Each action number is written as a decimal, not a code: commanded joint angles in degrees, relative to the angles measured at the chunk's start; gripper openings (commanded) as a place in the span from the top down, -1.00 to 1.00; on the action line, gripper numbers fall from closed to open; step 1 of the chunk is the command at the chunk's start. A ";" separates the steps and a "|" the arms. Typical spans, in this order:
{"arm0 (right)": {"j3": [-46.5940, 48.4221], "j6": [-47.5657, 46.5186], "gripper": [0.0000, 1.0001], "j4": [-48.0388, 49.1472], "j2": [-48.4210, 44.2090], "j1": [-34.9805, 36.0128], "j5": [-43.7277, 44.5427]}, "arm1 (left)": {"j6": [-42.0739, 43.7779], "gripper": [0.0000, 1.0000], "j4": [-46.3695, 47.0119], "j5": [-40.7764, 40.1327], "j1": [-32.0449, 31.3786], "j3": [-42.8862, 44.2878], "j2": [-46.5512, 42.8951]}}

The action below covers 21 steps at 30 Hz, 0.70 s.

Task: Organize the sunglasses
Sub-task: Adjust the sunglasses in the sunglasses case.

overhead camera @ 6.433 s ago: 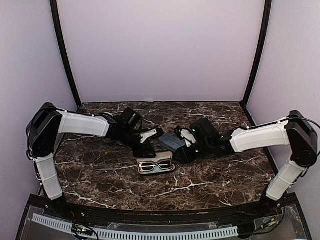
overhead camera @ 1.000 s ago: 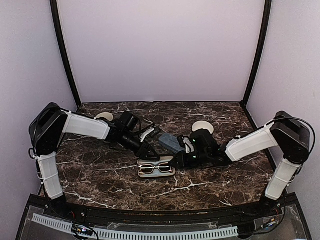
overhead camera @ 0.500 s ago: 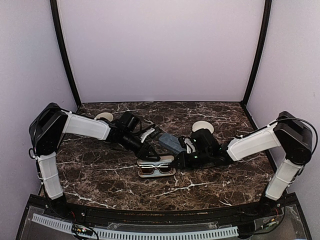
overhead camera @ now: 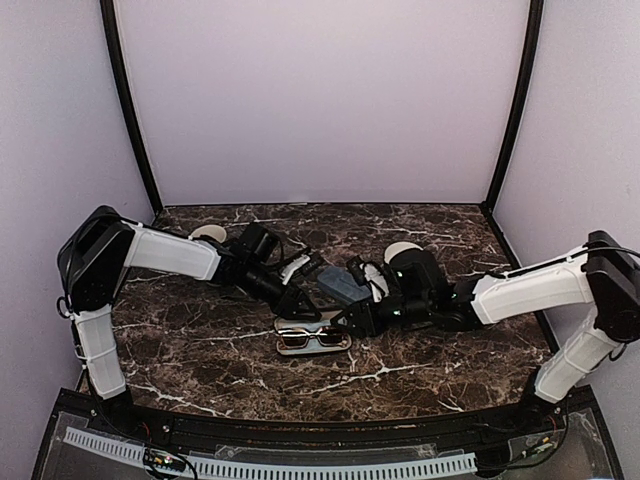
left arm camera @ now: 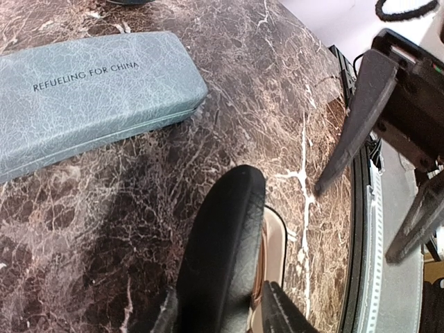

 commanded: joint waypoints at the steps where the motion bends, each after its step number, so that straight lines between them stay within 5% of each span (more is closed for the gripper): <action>1: -1.33 -5.80 -0.07 7.37 1.83 1.67 -0.87 | -0.46 0.23 0.73 0.72 -0.35 -0.55 -3.14; 11: -1.48 1.50 0.03 -0.68 2.19 1.94 8.58 | 1.65 0.25 -0.73 -3.38 -1.21 -2.07 -4.53; 21: -5.49 10.06 0.34 -0.86 2.13 1.94 8.28 | 1.21 0.25 -0.06 -4.18 -1.64 -2.30 -4.84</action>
